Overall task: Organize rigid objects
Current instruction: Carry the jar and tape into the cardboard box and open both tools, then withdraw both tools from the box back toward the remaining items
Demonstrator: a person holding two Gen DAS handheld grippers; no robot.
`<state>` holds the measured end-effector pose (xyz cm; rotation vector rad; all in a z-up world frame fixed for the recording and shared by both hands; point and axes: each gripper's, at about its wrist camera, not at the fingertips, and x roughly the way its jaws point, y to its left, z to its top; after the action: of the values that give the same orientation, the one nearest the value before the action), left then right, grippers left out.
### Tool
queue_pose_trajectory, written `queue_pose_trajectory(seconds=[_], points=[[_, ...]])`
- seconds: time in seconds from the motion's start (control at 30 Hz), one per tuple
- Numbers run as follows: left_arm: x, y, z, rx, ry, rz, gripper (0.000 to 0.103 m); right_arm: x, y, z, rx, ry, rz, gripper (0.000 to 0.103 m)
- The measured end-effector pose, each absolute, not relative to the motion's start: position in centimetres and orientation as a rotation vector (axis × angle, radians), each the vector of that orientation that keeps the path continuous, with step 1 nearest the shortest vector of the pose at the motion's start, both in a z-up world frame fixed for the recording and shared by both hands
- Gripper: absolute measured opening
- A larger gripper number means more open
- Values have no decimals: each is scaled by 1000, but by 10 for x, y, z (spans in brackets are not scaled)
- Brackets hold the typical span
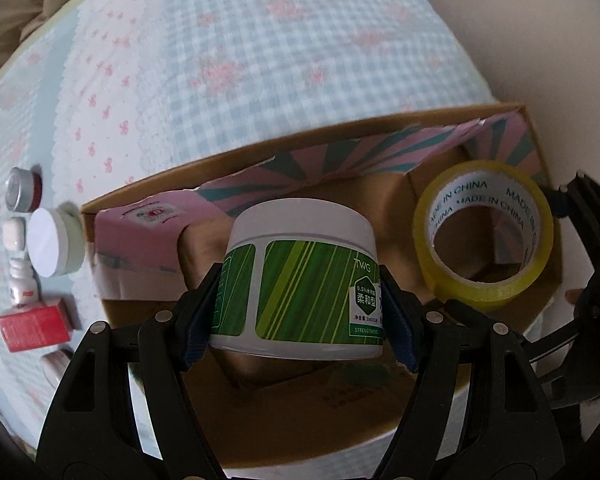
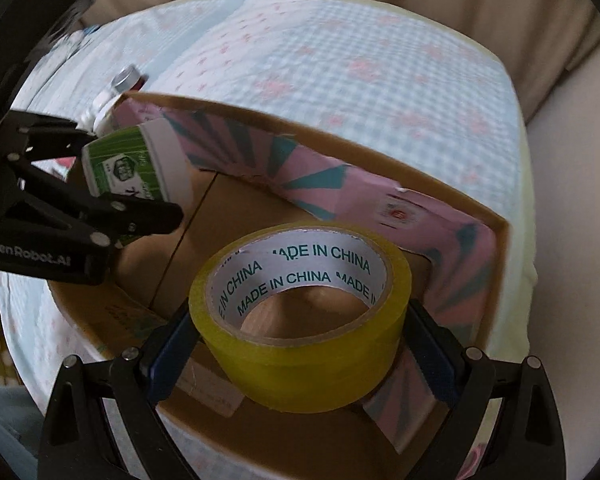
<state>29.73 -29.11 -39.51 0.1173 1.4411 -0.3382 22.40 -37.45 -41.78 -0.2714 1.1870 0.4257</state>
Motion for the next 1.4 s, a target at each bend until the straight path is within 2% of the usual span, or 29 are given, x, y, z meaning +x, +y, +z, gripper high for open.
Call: queue_pose_trajectory(seconds=[0.1,0.17,0.2,0.5,0.73,1.13,1.4], points=[[301,-297,-398,155,1452,-334,71,226,-368,-422,-300,1164,444,97],[302,-298,-391,182,1418,-322,102,229,-364,-427,-332,1155,433,98],[301,-297,-384,185,1390,-315,103,230,-362,-429,-364,1154,415,103],[289,-279,-379,151,1422,-297,103,215,-384,-414,-373,1174,382,103],[279,-276,-357,147,1386,-290,103,210,-396,-400,-221,1202,338,103],[257,-263,-299,127,1303,-303,103,194,-397,-353,-140,1137,274,103],[220,-223,-239,95,1218,-298,103,177,-382,-301,-97,1071,263,103]])
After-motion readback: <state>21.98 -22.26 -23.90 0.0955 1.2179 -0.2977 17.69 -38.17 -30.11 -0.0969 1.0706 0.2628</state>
